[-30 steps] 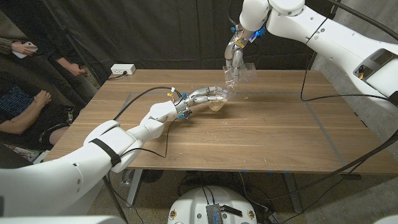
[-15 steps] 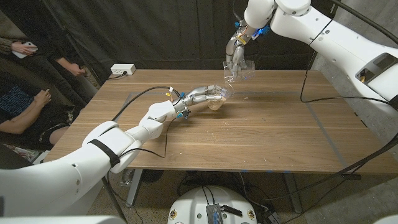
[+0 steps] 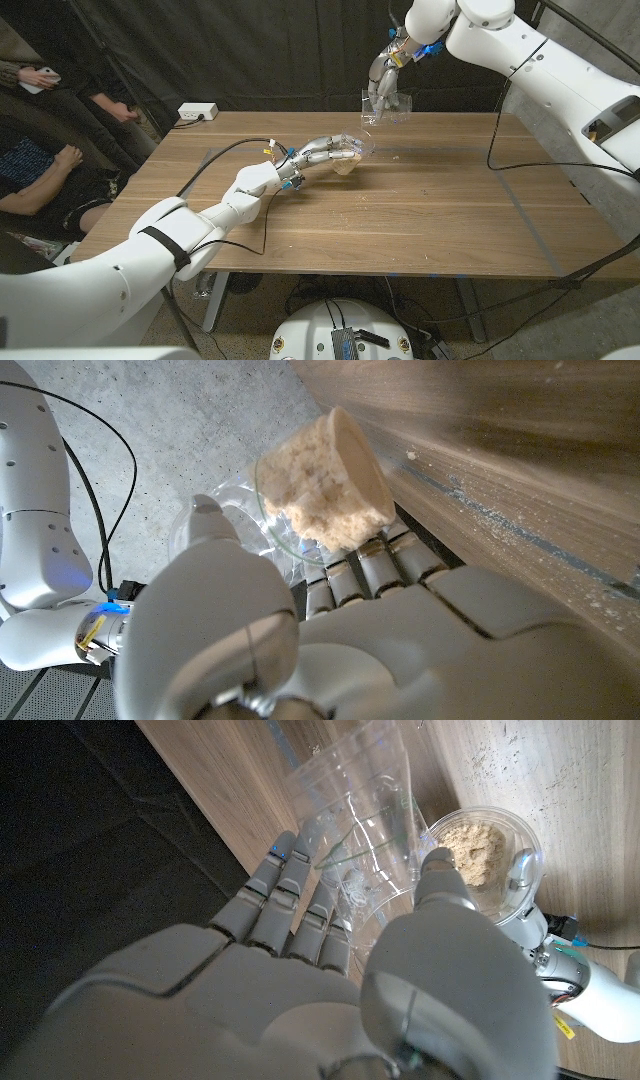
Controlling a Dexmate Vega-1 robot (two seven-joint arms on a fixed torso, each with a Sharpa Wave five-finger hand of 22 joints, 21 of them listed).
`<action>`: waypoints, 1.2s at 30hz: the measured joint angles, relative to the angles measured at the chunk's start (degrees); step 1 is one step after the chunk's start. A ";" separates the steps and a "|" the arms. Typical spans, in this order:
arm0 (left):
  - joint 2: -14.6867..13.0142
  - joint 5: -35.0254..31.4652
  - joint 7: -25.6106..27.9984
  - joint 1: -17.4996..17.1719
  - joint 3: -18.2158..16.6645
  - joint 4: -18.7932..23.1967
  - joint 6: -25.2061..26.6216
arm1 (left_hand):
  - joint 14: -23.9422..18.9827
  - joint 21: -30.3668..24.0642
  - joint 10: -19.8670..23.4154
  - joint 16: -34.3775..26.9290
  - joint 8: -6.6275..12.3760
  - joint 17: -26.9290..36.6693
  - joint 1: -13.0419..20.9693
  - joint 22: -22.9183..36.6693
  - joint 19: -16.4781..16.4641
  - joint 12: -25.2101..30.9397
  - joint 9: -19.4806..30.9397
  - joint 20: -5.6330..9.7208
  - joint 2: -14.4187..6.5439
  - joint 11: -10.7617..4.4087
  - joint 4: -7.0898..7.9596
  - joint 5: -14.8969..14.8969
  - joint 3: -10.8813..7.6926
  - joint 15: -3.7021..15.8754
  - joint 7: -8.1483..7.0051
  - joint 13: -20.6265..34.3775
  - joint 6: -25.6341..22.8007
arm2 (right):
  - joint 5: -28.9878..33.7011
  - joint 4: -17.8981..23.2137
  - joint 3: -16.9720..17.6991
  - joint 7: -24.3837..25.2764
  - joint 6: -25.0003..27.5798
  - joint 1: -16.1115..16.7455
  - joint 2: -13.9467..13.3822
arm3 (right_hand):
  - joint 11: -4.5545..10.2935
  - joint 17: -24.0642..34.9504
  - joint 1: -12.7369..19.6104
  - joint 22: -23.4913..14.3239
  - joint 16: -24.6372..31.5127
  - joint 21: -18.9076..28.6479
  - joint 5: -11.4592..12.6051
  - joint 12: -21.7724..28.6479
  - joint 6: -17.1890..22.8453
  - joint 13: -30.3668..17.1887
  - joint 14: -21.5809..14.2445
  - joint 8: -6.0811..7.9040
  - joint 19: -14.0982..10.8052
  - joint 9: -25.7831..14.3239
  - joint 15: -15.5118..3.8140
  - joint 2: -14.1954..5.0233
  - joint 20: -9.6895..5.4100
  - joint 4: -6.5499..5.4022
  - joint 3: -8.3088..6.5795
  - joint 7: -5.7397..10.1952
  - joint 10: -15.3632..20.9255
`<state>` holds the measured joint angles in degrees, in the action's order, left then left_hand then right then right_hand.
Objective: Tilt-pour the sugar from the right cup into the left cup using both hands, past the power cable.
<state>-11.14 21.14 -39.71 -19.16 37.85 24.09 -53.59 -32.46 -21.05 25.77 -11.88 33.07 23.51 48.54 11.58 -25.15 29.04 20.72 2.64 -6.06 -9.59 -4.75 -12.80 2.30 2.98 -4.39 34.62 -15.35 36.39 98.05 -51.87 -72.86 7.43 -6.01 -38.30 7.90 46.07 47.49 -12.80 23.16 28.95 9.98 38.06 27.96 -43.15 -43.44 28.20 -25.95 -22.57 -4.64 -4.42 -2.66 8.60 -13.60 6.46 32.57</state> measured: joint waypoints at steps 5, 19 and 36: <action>-0.50 0.00 0.00 -0.49 -0.28 1.03 0.00 | -0.15 0.00 0.01 0.00 0.00 0.00 0.04 0.00 0.00 0.00 0.00 0.00 0.03 0.00 -0.19 0.00 0.27 0.15 0.00 -0.14 0.00 | -0.18 0.00 0.00 1.06 1.65 0.00 0.00 | 0.00 0.16 0.01 0.00 0.00 0.00 0.22 0.00 0.00 0.00 0.00 0.00 0.00 -0.17 0.00 0.01 0.00 0.00 0.00 0.00 0.00; -3.38 0.95 2.88 -3.48 -0.89 8.17 1.25 | -0.20 0.00 0.25 0.00 -0.01 -0.01 0.21 0.00 0.00 -0.03 0.01 0.00 -0.14 -0.07 0.08 0.00 0.54 0.19 -0.32 -0.19 -0.32 | -1.39 5.71 5.34 5.27 7.27 4.67 -4.44 | -0.31 0.45 0.24 0.00 0.18 0.29 0.21 0.00 0.00 -0.31 -0.78 -0.02 0.00 -0.43 -0.16 0.24 0.00 0.00 0.00 0.00 0.30; -8.56 0.14 8.58 -8.54 -1.34 21.32 6.59 | -0.19 0.00 0.21 0.00 0.22 -0.01 0.27 0.00 0.00 -0.06 0.02 0.00 -0.20 -0.02 0.08 0.00 0.54 0.19 -0.31 -0.20 -0.31 | -5.22 11.71 11.01 14.10 16.49 10.58 -9.30 | -0.32 0.78 0.23 0.00 0.52 0.29 0.20 0.00 -0.01 -0.50 -0.77 -0.07 0.00 -0.60 -0.16 0.23 0.00 0.26 -0.26 0.01 0.29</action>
<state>-19.70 21.28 -31.13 -27.70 36.50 45.42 -47.00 -32.65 -21.05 25.98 -11.88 33.28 23.50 48.81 11.58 -25.15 28.98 20.73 2.64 -6.26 -9.62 -4.68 -12.80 2.85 3.16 -4.70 34.42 -15.66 31.17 109.76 -40.86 -58.76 23.93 4.57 -47.60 7.58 46.85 47.72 -12.80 23.67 29.25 10.18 38.06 27.95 -43.65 -44.21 28.12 -25.96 -23.18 -4.80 -4.19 -2.66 8.85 -13.86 6.46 32.86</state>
